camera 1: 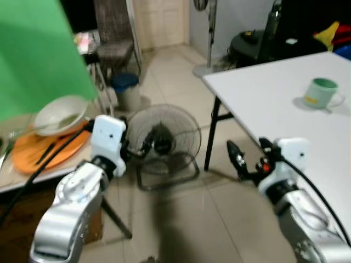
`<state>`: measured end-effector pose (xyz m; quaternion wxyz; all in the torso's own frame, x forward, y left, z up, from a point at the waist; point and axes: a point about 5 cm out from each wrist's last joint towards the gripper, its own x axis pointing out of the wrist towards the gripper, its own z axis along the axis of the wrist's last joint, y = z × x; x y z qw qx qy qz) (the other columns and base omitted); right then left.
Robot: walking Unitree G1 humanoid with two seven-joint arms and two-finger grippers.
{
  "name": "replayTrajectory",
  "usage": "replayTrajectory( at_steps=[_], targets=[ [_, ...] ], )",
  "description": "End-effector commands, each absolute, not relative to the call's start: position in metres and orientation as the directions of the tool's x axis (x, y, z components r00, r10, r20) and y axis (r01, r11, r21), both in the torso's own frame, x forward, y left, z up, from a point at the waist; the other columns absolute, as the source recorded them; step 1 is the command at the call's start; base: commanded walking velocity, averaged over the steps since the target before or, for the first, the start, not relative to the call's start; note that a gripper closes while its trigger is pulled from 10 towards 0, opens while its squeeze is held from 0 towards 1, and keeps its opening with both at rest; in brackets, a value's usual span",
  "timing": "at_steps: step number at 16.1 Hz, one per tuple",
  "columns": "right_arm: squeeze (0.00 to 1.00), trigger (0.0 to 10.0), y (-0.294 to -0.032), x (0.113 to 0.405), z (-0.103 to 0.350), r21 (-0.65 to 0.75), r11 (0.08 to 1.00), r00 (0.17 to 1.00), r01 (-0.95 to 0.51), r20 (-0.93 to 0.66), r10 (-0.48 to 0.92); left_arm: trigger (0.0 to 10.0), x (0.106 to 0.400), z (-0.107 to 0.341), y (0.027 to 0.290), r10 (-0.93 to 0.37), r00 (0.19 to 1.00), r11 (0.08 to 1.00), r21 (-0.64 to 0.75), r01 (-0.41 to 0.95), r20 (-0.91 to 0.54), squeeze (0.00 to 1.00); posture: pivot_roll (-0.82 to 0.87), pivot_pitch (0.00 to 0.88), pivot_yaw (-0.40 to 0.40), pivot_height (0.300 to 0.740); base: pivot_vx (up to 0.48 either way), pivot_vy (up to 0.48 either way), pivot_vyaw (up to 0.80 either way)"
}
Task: Setting the table
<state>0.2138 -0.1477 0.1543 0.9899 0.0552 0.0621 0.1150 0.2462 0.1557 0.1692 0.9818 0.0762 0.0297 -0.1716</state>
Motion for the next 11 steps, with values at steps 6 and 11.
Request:
replayTrajectory(
  at_steps=[6,11],
  targets=[
    [0.00,10.0,-0.1440,0.2187,0.1543,0.149,0.955,0.955,-0.256,-0.117,0.274,10.0,0.2471,0.1703,0.1587,-0.322,0.943,0.932,0.149,0.331,-0.077,0.00,0.07,0.000,0.067,0.740,0.000,0.327,0.00],
    [0.00,10.0,-0.1425,0.2188,0.1517,0.154,0.946,0.942,-0.284,-0.140,0.305,10.0,0.2451,0.1693,0.1586,-0.322,0.944,0.932,0.147,0.330,-0.076,0.00,0.07,0.000,0.064,0.740,0.000,0.324,0.00]
  ],
)
